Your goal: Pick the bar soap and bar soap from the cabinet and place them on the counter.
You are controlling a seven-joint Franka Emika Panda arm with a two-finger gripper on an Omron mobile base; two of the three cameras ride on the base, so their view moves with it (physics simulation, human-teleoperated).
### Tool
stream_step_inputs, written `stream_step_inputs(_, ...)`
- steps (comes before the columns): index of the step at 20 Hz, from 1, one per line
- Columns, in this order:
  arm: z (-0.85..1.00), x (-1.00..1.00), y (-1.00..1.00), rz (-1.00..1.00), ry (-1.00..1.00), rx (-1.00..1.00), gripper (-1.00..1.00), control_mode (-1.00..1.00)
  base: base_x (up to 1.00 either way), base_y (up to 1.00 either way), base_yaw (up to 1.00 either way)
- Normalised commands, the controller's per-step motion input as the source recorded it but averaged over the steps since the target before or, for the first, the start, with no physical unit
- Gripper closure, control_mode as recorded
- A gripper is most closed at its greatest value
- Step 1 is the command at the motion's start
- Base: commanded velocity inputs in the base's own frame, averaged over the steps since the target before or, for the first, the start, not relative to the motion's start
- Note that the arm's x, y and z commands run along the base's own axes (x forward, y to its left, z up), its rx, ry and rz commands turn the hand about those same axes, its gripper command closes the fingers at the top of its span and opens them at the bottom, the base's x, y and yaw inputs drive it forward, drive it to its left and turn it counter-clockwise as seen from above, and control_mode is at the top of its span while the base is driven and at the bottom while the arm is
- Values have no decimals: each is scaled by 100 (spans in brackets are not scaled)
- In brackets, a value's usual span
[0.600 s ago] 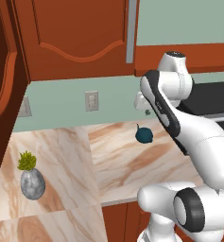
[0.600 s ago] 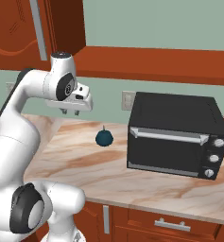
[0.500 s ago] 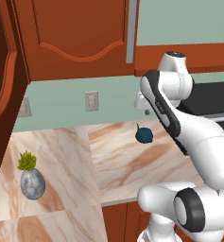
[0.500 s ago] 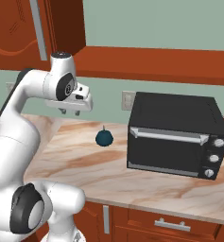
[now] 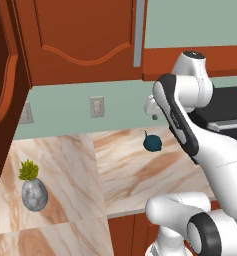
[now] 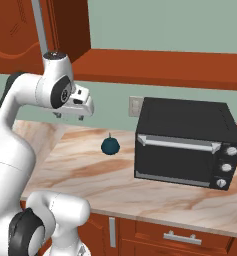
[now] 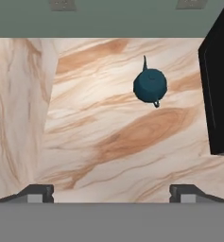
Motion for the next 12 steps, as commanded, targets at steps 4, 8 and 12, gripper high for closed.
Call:
stream_step_inputs(4,44,-34,14,0,-11,-1,-100,-100,0,0,0)
stream_step_inputs(8,46,-31,19,0,-15,-3,-100,-100,0,0,0)
stream_step_inputs(12,43,-30,21,0,-17,-1,-100,-100,0,0,0)
